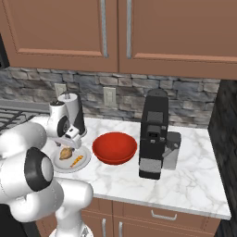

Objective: Place the shrimp on the plate and place the onion on the same plate.

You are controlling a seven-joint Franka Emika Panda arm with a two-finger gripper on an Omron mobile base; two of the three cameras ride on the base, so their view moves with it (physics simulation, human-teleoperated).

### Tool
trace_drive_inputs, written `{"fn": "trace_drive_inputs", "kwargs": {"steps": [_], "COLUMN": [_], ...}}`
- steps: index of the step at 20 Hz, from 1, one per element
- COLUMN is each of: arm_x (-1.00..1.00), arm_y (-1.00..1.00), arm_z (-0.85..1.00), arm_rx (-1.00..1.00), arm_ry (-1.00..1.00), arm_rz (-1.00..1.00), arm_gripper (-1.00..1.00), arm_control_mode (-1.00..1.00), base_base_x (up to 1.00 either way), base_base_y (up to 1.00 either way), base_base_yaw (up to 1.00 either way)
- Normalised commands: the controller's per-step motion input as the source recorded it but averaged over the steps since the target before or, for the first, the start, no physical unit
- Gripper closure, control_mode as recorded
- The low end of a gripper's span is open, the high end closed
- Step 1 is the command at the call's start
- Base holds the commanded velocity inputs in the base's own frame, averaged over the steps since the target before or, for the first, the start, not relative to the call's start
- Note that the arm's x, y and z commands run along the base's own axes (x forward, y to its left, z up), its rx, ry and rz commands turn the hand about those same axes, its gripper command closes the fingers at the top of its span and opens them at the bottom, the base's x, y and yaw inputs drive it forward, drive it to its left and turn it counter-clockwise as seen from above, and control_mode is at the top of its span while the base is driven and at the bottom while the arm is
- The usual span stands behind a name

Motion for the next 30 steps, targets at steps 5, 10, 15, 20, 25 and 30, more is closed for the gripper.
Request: {"fn": "trace_drive_inputs", "kwargs": {"steps": [5, 10, 15, 20, 25, 30], "arm_x": [-0.37, -0.79, -1.00, -1.00, -0.84, -0.53], "arm_y": [-0.34, -0.56, -0.57, -0.46, -0.20, -0.06], "arm_z": [0.63, 0.52, 0.42, 0.39, 0.57, 0.61], "arm_rx": [0.00, 0.00, 0.00, 0.00, 0.00, 0.00], "arm_ry": [-0.04, -0.03, -0.05, -0.07, -0.04, -0.02], "arm_rz": [0.02, 0.08, 0.14, 0.13, 0.07, 0.01], "arm_gripper": [-1.00, -1.00, -1.00, -1.00, -1.00, -1.00], "arm_control_mode": [-1.00, -1.00, -1.00, -1.00, -1.00, -1.00], "base_base_x": [0.00, 0.00, 0.00, 0.00, 0.00, 0.00], "base_base_y": [0.00, 0.00, 0.00, 0.00, 0.00, 0.00], "base_base_yaw": [0.00, 0.00, 0.00, 0.00, 0.00, 0.00]}}
